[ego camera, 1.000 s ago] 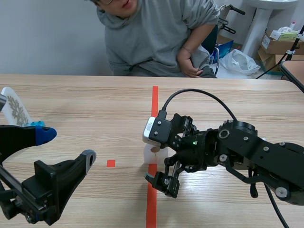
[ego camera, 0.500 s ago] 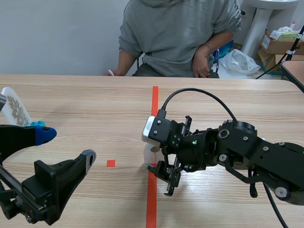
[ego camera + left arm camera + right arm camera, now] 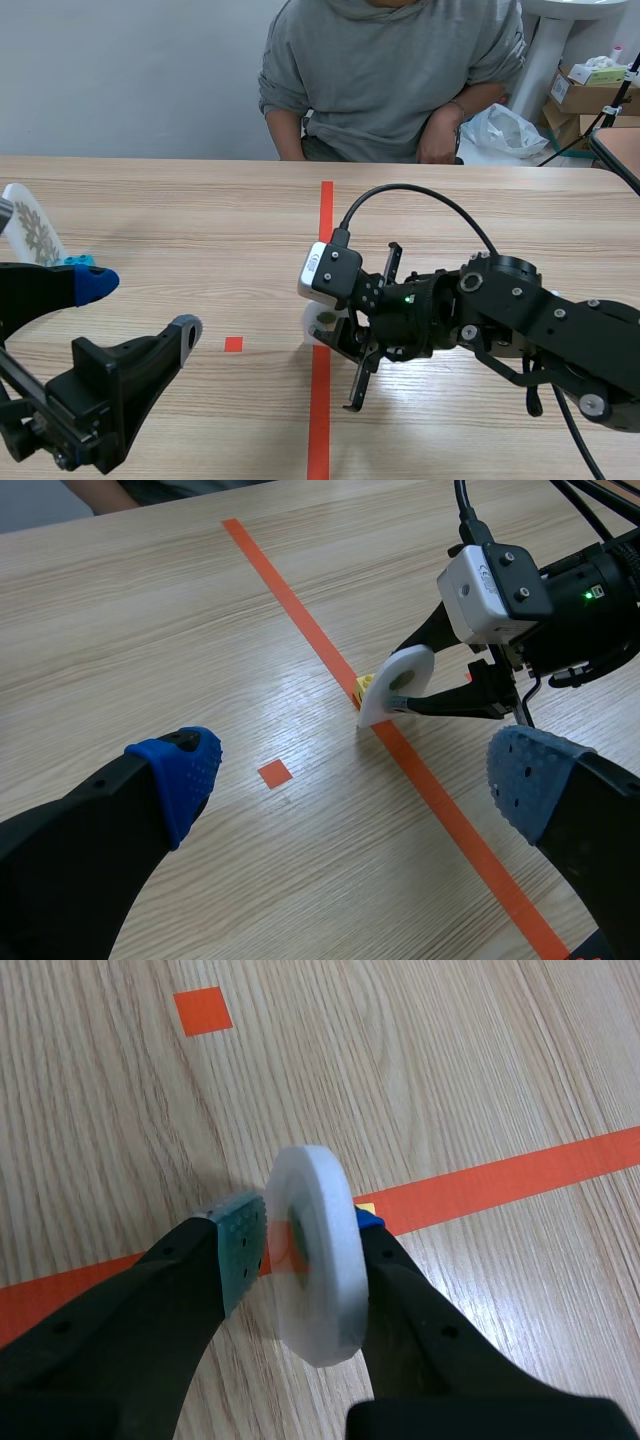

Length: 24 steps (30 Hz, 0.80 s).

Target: Do the leaf sorting experiment

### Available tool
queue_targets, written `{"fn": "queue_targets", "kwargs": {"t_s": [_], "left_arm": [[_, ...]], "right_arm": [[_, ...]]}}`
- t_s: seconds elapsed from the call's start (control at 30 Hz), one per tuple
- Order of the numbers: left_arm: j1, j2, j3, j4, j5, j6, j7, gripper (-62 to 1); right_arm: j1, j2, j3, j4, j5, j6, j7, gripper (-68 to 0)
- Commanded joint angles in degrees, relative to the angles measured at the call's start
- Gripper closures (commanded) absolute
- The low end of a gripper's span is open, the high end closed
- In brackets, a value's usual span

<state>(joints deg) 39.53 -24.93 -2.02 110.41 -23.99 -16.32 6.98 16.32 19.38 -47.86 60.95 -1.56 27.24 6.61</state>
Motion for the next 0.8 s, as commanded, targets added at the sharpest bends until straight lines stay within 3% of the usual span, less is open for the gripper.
{"fn": "queue_targets", "kwargs": {"t_s": [0.0, 0.13, 0.67, 0.77], "left_arm": [[0.6, 0.3, 0.0, 1.3, -0.2, 0.0, -1.2, -56.6], [0.6, 0.3, 0.0, 1.3, -0.2, 0.0, -1.2, -56.6], [0.6, 0.3, 0.0, 1.3, -0.2, 0.0, -1.2, -56.6], [0.6, 0.3, 0.0, 1.3, -0.2, 0.0, -1.2, -56.6]], "right_arm": [[1.3, 0.0, 0.4, 0.3, 0.2, -0.2, 0.9, -9.4], [1.3, 0.0, 0.4, 0.3, 0.2, -0.2, 0.9, -0.7], [0.6, 0.0, 1.6, 1.6, 1.0, -0.2, 1.2, -0.7], [-0.8, 0.0, 4.4, 2.8, 3.9, -0.2, -0.1, -0.7]]}}
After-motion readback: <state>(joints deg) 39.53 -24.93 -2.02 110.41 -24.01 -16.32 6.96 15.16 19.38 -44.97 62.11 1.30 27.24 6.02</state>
